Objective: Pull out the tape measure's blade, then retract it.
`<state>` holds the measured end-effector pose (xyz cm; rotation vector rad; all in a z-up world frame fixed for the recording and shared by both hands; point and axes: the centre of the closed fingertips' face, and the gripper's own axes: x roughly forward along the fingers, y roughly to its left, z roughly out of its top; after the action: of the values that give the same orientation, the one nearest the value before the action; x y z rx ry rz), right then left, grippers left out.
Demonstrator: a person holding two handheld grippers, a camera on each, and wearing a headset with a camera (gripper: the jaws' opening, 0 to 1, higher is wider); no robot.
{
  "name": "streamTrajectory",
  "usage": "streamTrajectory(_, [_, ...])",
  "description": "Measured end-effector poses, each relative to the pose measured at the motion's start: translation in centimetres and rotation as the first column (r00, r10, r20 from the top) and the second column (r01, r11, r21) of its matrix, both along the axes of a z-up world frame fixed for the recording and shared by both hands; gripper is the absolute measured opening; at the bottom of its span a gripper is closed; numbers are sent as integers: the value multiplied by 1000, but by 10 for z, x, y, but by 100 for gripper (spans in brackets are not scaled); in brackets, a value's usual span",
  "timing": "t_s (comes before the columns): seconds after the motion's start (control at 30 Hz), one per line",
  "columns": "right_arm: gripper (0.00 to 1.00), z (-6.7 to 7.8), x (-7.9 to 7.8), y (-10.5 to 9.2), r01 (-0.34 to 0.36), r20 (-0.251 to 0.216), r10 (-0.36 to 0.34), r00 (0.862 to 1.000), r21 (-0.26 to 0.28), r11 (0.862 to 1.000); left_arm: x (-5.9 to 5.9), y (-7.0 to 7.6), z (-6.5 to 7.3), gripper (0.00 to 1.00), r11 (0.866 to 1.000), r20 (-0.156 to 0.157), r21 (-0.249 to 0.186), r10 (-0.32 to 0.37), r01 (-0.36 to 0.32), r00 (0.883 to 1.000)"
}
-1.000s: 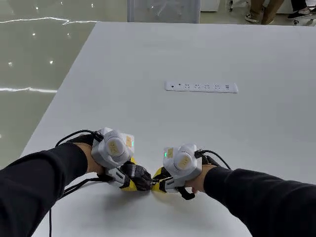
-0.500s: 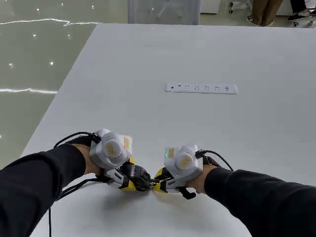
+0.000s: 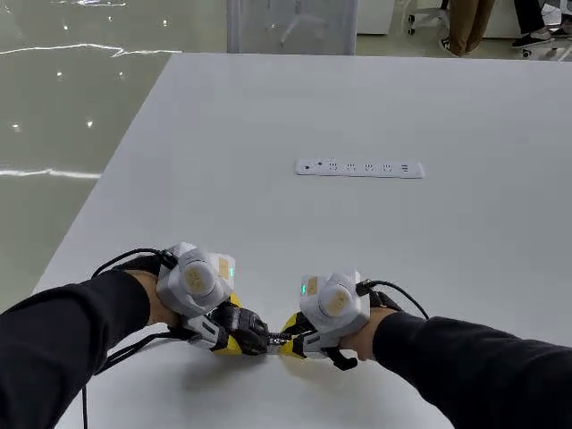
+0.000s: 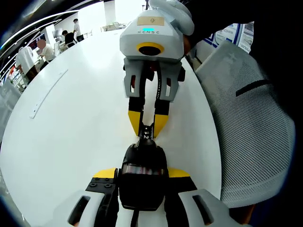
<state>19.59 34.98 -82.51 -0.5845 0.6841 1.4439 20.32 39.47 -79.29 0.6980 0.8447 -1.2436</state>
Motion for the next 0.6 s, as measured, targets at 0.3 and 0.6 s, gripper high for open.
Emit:
streamTrajectory(0.3, [10,0,-1,-10,10,-2,-10,1000,-3,1000,0,-1,0,33,1000,3,6,-6,6,1000])
streamTrajectory(0.6, [10,0,0,-20,0,13,0,1000,-13,1000,0,-2,0,33,1000,-1,3,1,-1,1000])
